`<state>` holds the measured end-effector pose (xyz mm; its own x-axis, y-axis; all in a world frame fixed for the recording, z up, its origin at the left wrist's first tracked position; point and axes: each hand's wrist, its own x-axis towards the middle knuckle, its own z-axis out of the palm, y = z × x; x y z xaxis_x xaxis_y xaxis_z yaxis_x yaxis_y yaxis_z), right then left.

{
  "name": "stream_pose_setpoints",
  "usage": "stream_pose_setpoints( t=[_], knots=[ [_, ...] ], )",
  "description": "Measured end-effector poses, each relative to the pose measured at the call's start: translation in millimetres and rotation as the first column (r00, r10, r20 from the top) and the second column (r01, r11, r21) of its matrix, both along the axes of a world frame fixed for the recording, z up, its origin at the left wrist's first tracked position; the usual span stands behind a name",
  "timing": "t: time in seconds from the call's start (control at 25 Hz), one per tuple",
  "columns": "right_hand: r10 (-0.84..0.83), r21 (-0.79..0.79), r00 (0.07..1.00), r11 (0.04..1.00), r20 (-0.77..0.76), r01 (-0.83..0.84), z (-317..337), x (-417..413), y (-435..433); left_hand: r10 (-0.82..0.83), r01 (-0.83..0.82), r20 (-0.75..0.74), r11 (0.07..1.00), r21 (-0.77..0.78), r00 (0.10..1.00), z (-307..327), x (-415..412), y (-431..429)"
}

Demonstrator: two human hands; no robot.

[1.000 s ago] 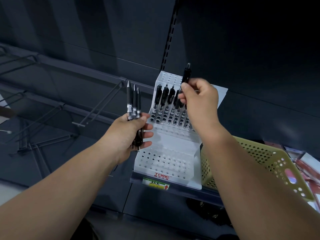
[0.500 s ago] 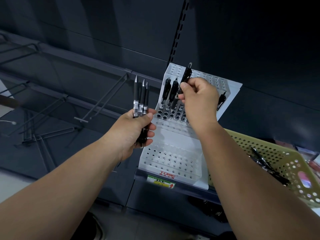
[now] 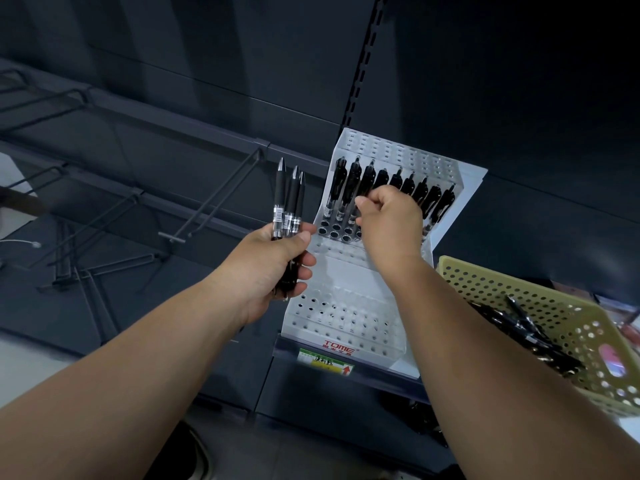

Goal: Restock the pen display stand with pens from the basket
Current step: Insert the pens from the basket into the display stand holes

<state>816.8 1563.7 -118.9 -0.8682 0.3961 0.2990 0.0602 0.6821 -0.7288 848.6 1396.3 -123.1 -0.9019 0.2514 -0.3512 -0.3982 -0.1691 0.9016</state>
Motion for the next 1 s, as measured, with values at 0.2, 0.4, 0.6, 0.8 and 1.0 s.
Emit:
stream_pose_setpoints(
  t=[0.2, 0.4, 0.6, 0.8, 1.0],
  knots=[
    [-0.020, 0.028, 0.999, 0.999, 0.045, 0.019, 0.5, -0.4, 1.0, -0.011, 0.009, -0.039, 0.999, -0.045, 0.999, 9.1, 5.0, 0.9],
    [-0.032, -0.077, 0.997, 0.996, 0.065, 0.037, 10.2, 22.3, -2.6, 0.002, -0.003, 0.011, 1.000, 0.027, 1.000, 21.9, 17.5, 1.0],
    [0.197, -0.110, 0.980, 0.974, -0.015, -0.197, 18.7, 80.1, -21.3, 0.045, -0.058, 0.137, 0.994, 0.097, 0.990, 32.8, 24.1, 5.4],
    [0.355, 0.030, 0.924, 0.934, -0.141, -0.355, 13.0, 116.3, -21.8, 0.032, -0.036, 0.171, 0.999, 0.017, 0.985, 45.8, 36.3, 14.5],
    [0.453, 0.158, 0.868, 0.890, -0.205, -0.428, 9.3, 132.0, -17.2, -0.008, -0.005, 0.231, 0.998, 0.058, 0.973, 47.3, 47.0, 21.1]
  ],
)
